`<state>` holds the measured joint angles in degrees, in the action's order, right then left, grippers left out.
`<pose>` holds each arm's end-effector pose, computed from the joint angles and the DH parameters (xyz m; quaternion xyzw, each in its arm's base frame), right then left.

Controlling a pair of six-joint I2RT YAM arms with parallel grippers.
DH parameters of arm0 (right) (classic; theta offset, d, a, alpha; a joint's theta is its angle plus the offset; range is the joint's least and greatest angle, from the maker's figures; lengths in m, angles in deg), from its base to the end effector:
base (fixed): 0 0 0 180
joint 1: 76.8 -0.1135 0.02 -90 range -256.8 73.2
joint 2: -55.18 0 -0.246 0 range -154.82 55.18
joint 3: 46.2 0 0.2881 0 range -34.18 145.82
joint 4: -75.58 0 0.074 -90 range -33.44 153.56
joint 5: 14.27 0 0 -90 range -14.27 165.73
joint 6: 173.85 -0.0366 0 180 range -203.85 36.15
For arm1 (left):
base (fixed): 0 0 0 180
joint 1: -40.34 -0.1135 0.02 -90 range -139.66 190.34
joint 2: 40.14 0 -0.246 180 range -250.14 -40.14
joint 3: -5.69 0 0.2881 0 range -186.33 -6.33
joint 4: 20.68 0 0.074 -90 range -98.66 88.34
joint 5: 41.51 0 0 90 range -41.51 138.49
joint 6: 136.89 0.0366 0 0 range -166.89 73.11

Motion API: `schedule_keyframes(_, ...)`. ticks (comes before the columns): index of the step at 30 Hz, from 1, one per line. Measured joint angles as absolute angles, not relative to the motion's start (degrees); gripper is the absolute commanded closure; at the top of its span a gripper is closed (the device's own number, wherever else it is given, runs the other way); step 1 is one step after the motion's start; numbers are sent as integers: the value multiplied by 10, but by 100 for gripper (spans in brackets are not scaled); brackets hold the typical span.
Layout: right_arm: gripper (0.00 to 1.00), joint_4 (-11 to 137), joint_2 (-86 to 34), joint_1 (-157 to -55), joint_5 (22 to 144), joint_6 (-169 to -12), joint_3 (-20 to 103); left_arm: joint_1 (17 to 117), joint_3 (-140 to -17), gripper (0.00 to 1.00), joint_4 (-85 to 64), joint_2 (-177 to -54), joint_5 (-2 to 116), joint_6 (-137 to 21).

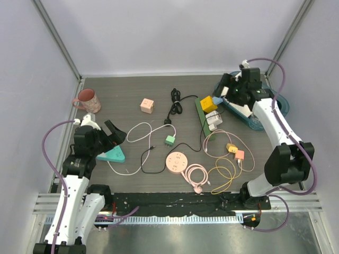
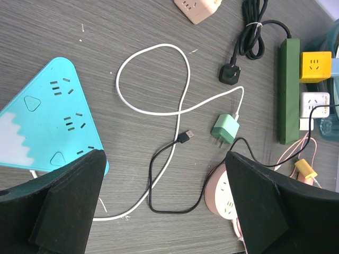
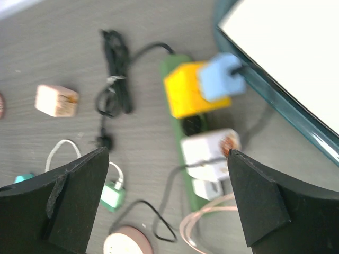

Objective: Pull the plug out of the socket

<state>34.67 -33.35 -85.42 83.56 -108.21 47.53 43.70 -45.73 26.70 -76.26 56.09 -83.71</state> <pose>0.3850 0.0634 0.3212 0.0907 0.8837 0.1875 0.4192 0.1920 -0.0161 0.2760 -0.2206 0.8453 -0.2204 0.4338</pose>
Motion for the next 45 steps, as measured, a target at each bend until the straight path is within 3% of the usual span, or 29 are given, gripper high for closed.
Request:
schedule_keyframes(6, 0, 305, -317, -771, 889, -1048, 391, 437, -457, 0, 267, -762, 562, -837)
schedule_keyframes(20, 1, 348, -365, -760, 985, -1018, 356, 437, -457, 0, 266, -762, 563, -837)
schedule_keyframes(40, 4, 491, -418, -764, 1025, -1055, 282, 437, -455, 0, 263, -763, 563, -837)
schedule_keyframes(45, 13, 510, -436, -768, 1034, -1055, 279, 437, -455, 0, 263, -763, 566, -837)
